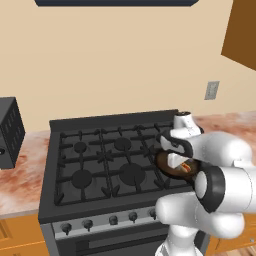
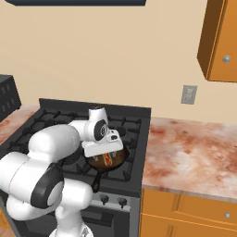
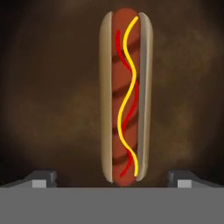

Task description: Place the cold items (lime and carrot) from the fridge in one tupperware on the dining counter. Place the warm items (hot dog and kebab skewer) in the stove area in another tupperware.

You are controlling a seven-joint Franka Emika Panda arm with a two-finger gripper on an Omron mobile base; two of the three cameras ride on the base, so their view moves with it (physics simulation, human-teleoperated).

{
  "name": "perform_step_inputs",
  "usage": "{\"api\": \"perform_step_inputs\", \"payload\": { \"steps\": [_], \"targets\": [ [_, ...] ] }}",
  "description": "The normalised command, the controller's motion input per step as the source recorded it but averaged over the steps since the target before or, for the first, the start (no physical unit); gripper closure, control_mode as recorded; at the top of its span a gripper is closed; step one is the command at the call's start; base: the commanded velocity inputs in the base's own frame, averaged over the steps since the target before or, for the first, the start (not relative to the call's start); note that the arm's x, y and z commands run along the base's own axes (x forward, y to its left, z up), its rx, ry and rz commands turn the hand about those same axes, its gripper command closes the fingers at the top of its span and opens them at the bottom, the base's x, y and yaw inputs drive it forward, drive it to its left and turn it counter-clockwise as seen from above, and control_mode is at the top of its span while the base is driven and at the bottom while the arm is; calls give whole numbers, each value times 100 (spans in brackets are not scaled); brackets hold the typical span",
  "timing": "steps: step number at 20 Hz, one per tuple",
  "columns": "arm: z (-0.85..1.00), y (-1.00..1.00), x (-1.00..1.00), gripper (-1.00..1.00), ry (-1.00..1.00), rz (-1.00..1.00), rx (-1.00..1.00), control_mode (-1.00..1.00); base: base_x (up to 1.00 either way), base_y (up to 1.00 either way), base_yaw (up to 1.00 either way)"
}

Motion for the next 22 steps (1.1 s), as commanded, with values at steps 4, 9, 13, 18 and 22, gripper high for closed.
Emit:
{"api": "perform_step_inputs", "payload": {
  "steps": [4,9,13,18,22],
  "targets": [
    [-23,-1,28,-100,0,0,0,-100,0,0,0],
    [-27,0,18,-100,0,0,0,-100,0,0,0],
    [-32,0,12,100,0,0,0,-100,0,0,0],
    [-20,-2,5,100,0,1,0,-100,0,0,0],
    [14,-3,-19,100,-7,0,0,-100,0,0,0]
  ]
}}
